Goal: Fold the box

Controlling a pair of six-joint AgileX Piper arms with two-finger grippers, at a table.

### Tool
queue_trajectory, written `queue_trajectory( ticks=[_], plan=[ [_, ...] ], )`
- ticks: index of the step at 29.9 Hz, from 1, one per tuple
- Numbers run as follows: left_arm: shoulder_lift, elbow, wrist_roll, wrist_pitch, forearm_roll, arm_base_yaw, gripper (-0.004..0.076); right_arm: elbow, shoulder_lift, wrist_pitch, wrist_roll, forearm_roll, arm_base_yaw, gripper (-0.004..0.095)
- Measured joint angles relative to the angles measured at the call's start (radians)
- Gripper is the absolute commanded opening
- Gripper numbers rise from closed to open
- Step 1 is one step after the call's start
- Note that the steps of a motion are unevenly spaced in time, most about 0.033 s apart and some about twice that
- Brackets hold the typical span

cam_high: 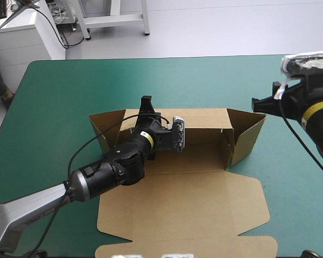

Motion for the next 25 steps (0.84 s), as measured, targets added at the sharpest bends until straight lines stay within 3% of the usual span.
queue_trajectory(
  ticks=[6, 10, 16, 25],
  plan=[
    [0.000, 0.000, 0.000, -0.001, 0.000, 0.000, -0.0008, -0.174, 0.155, 0.002, -0.143, 0.137, -0.187, 0.0433],
    [0.000, 0.001, 0.000, -0.001, 0.000, 0.000, -0.0008, -0.234, 0.270, -0.001, -0.288, 0.330, -0.362, 0.0433],
    [0.000, 0.001, 0.000, -0.001, 0.000, 0.000, -0.0008, -0.242, 0.435, -0.041, -0.478, 0.582, -0.517, 0.0433],
    [0.000, 0.001, 0.000, -0.003, 0.000, 0.000, -0.0008, -0.242, 0.649, -0.103, -0.605, 0.628, -0.559, 0.0405]
  ],
)
